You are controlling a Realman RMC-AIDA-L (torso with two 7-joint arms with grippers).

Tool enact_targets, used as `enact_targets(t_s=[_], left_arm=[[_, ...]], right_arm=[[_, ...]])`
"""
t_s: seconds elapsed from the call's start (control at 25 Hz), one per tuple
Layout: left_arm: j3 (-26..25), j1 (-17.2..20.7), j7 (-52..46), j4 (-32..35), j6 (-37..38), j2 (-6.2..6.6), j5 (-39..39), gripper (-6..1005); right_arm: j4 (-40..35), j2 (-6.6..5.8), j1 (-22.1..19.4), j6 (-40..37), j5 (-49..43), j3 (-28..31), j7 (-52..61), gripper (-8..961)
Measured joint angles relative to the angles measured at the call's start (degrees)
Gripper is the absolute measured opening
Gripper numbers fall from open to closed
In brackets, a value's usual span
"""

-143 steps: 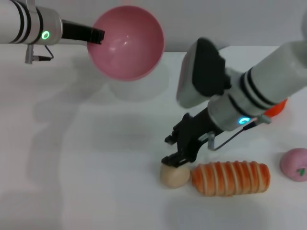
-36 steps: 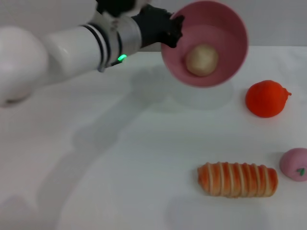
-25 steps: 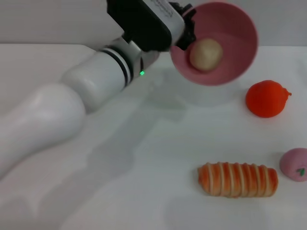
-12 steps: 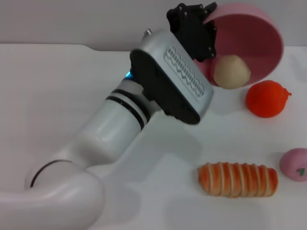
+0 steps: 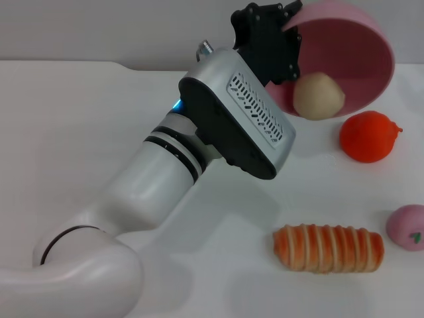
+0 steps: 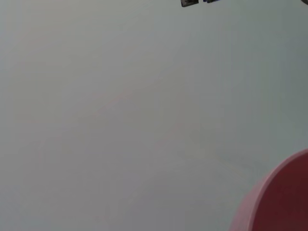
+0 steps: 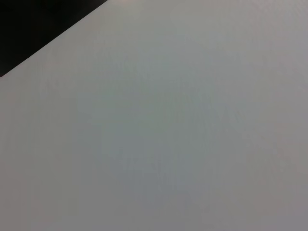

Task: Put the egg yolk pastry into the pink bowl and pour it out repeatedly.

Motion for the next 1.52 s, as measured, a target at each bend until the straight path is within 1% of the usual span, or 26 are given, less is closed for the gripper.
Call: enact_targets(t_s=[0.16, 0.36, 0.72, 0.76, 0.92, 1.04, 1.2, 1.4, 1.52], left_arm=[[0.2, -0.1, 0.0, -0.6, -2.1, 0.01, 1.1, 73], [1.1, 0.3, -0.7, -1.2, -8.2, 0.0, 3.0, 73], [1.5, 0.4, -2.4, -1.7, -10.3, 0.0, 4.4, 74], [2.4, 0.4, -2.5, -2.7, -13.4, 0.0, 4.8, 74], [3.4, 0.4, -3.8, -3.3, -17.3, -0.03, 5.3, 75], [3.8, 0.5, -4.1, -3.4, -18.5, -0.01, 5.5, 75], [4.7, 0.8, -5.1, -4.2, -21.3, -0.09, 7.8, 75], [4.7, 0.8, -6.8, -4.4, -21.6, -0.1, 8.1, 76], [3.4, 0.7, -7.9, -4.2, -19.2, -0.07, 7.8, 76]], right_arm=[[0.1, 0.01, 0.1, 0.0, 0.0, 0.0, -0.1, 548], [0.2, 0.04, 0.1, 0.0, 0.0, 0.2, -0.2, 548], [0.8, 0.08, 0.3, 0.0, -0.1, 0.4, -0.3, 548], [0.8, 0.08, 0.4, 0.0, -0.1, 0.4, -0.3, 548], [1.0, 0.04, 0.6, 0.0, -0.1, 0.4, -0.3, 548], [1.0, -0.04, 0.7, 0.0, -0.1, 0.4, -0.3, 548], [1.0, -0.07, 0.8, 0.1, -0.1, 0.3, -0.3, 547], [1.0, -0.09, 0.9, 0.1, -0.1, 0.2, -0.3, 547], [1.0, -0.09, 0.9, 0.1, -0.4, 0.1, -0.3, 547]])
